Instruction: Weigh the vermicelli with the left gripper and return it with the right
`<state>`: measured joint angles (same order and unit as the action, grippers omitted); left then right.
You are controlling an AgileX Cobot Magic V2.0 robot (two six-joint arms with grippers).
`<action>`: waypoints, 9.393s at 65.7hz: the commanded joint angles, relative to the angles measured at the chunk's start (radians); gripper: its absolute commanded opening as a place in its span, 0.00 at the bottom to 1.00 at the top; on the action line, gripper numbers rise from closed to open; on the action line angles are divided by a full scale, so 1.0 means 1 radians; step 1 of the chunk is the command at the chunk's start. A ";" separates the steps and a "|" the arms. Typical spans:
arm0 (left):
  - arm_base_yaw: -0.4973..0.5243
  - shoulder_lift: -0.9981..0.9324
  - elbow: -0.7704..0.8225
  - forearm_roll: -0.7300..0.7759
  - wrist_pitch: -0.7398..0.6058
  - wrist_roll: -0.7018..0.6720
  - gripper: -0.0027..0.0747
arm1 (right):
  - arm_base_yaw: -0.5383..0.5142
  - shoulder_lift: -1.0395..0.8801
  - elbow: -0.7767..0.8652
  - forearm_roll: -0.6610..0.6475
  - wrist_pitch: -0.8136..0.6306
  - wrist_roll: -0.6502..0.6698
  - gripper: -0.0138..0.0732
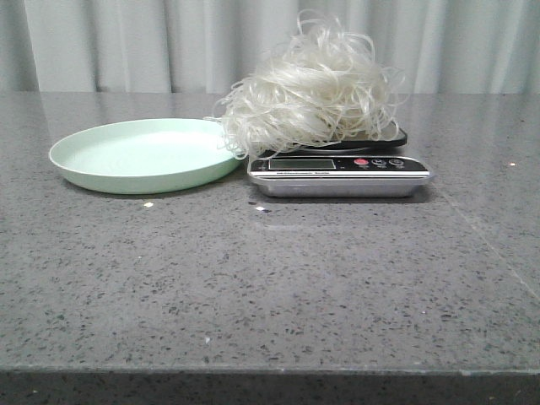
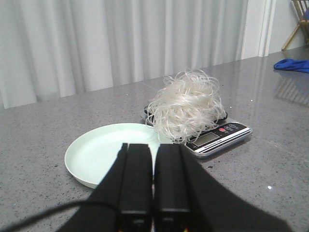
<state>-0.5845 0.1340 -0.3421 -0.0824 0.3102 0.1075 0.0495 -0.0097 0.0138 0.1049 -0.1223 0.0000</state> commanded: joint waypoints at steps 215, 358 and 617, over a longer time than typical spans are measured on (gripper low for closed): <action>-0.006 0.010 -0.023 -0.004 -0.106 0.000 0.20 | 0.590 2.080 -2.337 0.179 1.253 -0.123 0.85; -0.006 0.010 -0.023 -0.004 -0.106 0.000 0.20 | 0.383 0.216 -0.431 0.127 0.371 -0.123 0.35; 0.645 -0.158 0.352 0.028 -0.335 -0.002 0.20 | -0.085 -0.016 0.006 0.003 -0.037 -0.097 0.35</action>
<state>0.0595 -0.0040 0.0034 -0.0541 0.0519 0.1075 -0.0306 -0.0097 0.0273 0.1204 -0.0716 -0.0974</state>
